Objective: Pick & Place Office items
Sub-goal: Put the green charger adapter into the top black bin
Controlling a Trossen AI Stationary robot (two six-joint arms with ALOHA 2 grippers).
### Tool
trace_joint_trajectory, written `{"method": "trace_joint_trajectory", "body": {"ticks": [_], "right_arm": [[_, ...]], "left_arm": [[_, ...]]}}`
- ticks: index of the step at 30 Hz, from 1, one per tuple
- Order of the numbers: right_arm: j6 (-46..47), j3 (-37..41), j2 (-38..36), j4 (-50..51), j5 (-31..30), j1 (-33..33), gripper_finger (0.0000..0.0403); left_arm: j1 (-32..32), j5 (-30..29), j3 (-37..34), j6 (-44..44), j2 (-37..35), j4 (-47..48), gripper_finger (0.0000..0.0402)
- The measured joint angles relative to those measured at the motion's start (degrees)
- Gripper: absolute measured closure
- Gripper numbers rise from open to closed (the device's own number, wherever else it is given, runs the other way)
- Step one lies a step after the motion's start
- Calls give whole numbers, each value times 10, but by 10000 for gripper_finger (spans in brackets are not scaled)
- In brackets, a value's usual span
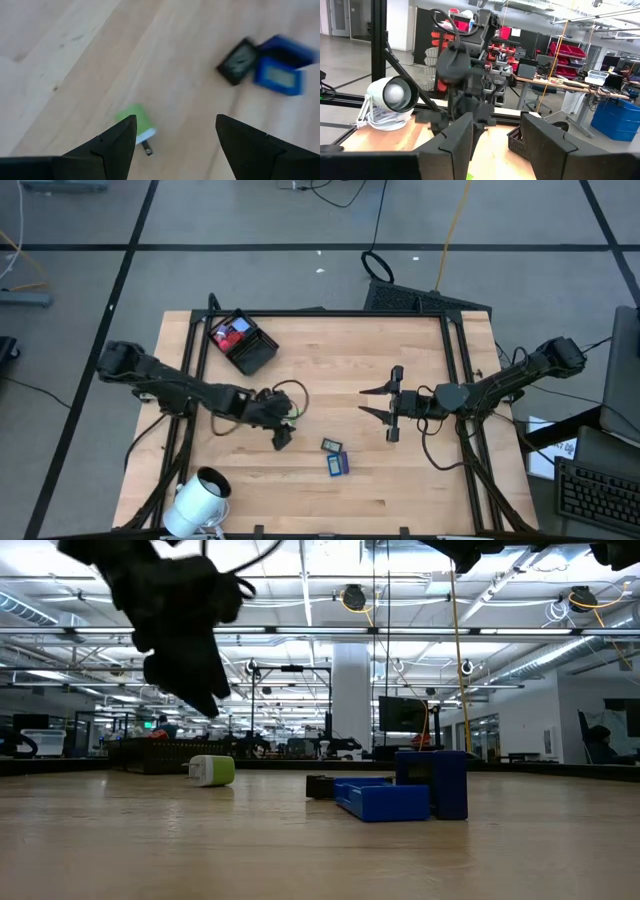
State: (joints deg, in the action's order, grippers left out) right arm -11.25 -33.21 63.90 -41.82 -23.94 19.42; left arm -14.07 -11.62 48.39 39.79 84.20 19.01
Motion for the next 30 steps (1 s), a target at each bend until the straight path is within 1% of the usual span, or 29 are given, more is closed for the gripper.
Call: {"method": "trace_joint_trajectory", "body": {"ticks": [3, 6, 9, 11, 16, 25, 30], "right_arm": [[0, 0, 0, -1, 0, 0, 248], [-1, 0, 0, -2, 0, 0, 248], [-2, 0, 0, -2, 0, 0, 248], [-3, 0, 0, -2, 0, 0, 248], [-4, 0, 0, -3, 0, 0, 248], [-4, 0, 0, -3, 0, 0, 248], [0, 0, 0, 0, 0, 0, 248]], "left_arm": [[6, 0, 40, 6, 42, 44, 131], [15, -3, 63, 20, 73, 78, 131], [30, 5, 69, 46, 97, 101, 131], [41, 26, 70, 59, 112, 102, 131], [63, 58, 70, 57, 143, 103, 131], [76, 65, 70, 37, 160, 105, 131], [77, 67, 70, 0, 160, 90, 131]]}}
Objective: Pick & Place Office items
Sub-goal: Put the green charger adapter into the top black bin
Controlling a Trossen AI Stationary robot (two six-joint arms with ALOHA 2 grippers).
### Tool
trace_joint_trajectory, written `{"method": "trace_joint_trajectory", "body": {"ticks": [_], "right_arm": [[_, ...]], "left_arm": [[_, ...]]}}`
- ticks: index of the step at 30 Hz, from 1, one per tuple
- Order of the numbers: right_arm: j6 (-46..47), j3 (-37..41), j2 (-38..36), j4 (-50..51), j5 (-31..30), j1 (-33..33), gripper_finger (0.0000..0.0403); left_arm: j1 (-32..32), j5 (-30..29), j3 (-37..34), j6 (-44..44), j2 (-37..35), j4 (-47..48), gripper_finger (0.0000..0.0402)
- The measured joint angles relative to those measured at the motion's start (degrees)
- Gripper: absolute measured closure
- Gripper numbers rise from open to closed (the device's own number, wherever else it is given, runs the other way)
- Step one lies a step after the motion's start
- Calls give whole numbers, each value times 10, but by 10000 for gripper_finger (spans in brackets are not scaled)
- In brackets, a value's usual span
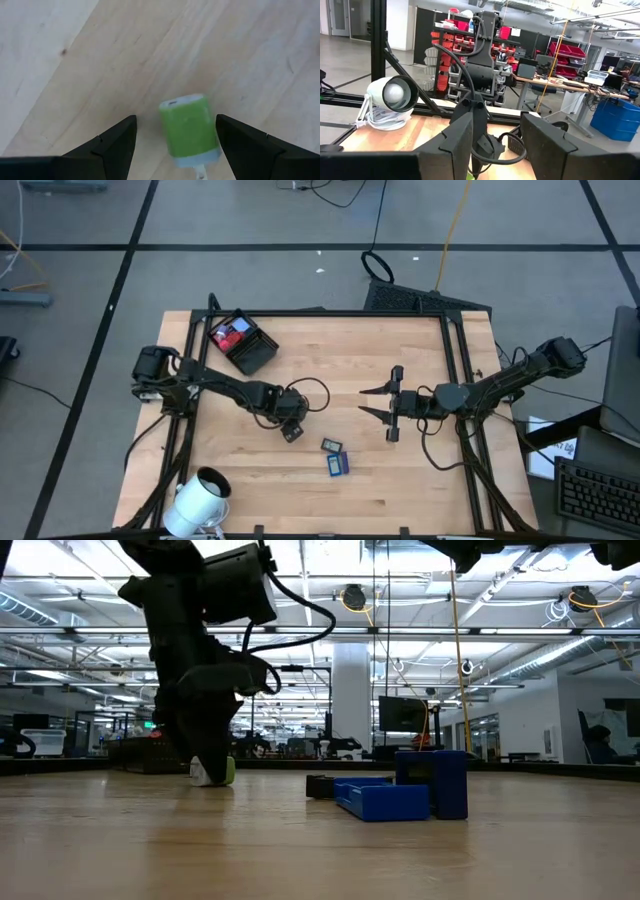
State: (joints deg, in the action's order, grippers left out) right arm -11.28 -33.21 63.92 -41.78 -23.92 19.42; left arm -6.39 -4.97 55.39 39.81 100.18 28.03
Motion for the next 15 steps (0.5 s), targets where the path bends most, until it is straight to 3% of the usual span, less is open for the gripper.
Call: {"method": "trace_joint_trajectory", "body": {"ticks": [15], "right_arm": [[16, 0, 0, 4, 0, 0, 248]], "left_arm": [[0, 3, 0, -21, 0, -14, 131]]}}
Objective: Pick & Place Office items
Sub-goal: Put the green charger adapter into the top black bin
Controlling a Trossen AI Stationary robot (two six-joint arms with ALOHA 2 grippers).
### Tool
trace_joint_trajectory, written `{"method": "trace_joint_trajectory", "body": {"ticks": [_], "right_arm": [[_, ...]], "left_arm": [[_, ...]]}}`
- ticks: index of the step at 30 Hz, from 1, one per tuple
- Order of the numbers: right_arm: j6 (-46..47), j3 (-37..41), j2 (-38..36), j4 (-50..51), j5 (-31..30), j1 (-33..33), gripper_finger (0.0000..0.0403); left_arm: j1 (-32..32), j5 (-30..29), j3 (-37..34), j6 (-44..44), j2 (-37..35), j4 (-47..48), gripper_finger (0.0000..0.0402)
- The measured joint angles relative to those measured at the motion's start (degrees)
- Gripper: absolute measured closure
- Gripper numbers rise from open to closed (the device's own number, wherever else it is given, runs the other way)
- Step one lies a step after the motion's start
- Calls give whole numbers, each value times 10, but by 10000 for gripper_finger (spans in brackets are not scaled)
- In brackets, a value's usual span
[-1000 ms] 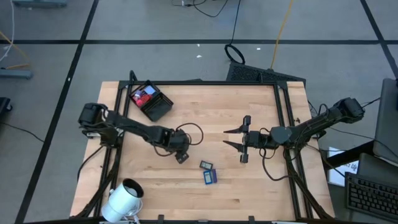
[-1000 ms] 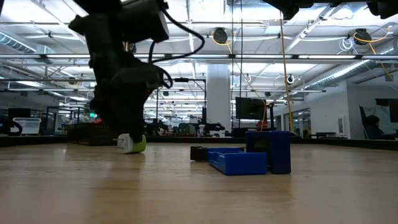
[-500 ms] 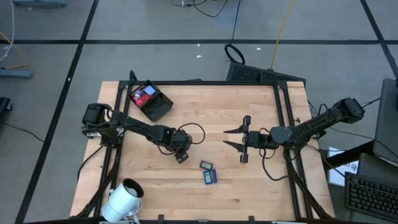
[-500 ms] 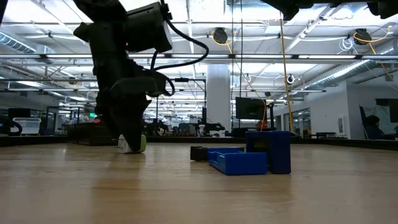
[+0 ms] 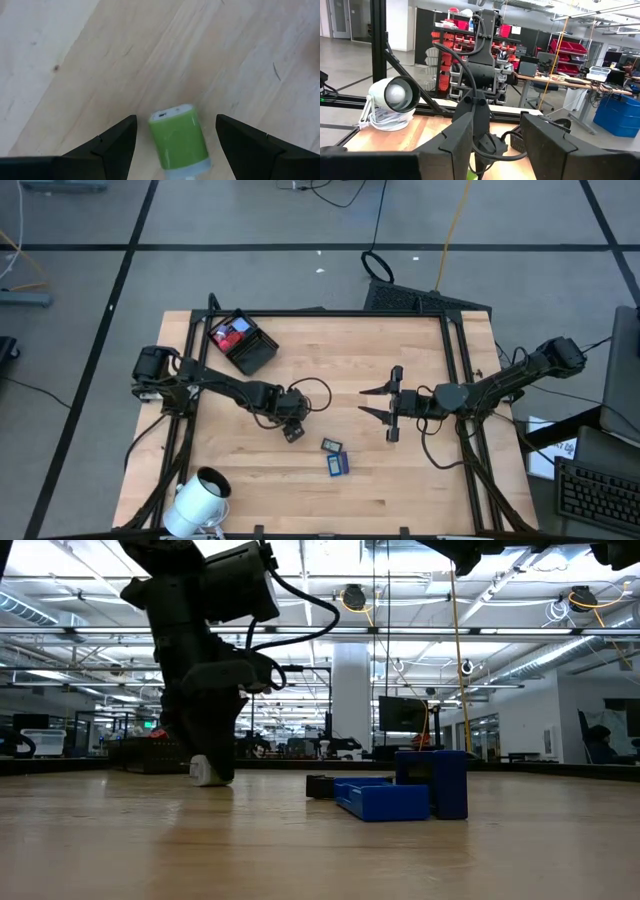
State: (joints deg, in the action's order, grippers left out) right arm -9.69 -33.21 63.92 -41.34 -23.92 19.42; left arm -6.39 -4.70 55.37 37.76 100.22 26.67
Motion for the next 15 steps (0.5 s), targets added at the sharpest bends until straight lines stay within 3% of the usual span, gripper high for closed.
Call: {"method": "trace_joint_trajectory", "body": {"ticks": [15], "right_arm": [[-1, 0, 0, 0, 0, 0, 248]], "left_arm": [[0, 2, 0, 3, 0, -1, 131]]}}
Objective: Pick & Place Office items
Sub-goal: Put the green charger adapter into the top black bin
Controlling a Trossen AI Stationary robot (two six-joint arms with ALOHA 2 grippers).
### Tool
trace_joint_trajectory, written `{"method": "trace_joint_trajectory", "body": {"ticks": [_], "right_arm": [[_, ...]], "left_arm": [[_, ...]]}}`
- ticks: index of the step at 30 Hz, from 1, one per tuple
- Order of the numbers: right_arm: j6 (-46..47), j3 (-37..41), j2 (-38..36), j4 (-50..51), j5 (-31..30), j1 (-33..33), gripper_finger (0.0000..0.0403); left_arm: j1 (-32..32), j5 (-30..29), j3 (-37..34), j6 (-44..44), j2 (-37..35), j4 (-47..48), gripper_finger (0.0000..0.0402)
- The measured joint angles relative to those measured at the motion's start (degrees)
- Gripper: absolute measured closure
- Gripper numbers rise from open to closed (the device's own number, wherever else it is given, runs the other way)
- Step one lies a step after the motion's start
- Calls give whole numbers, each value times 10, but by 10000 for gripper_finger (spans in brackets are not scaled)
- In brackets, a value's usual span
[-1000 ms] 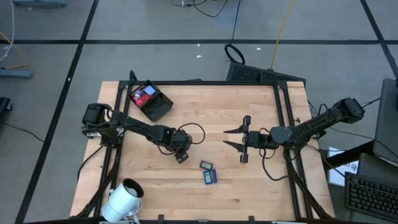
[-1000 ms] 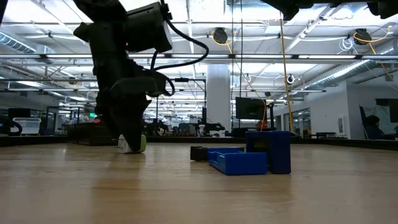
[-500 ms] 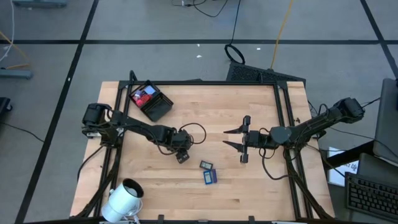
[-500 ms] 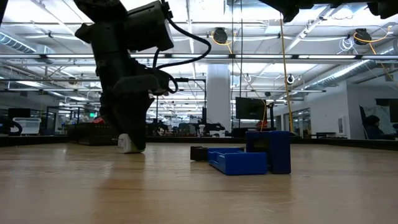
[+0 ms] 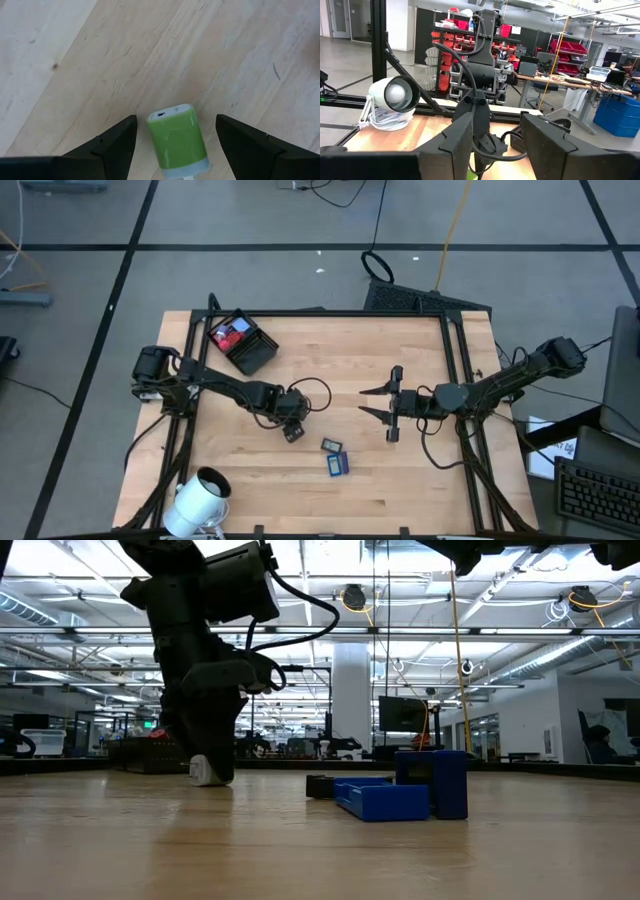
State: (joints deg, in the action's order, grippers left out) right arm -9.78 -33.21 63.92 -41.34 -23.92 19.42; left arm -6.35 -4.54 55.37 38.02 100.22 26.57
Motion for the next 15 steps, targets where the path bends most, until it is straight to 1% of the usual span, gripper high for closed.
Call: {"method": "trace_joint_trajectory", "body": {"ticks": [15], "right_arm": [[0, 0, 0, 0, 0, 0, 248]], "left_arm": [[0, -5, 0, -3, 0, -3, 131]]}}
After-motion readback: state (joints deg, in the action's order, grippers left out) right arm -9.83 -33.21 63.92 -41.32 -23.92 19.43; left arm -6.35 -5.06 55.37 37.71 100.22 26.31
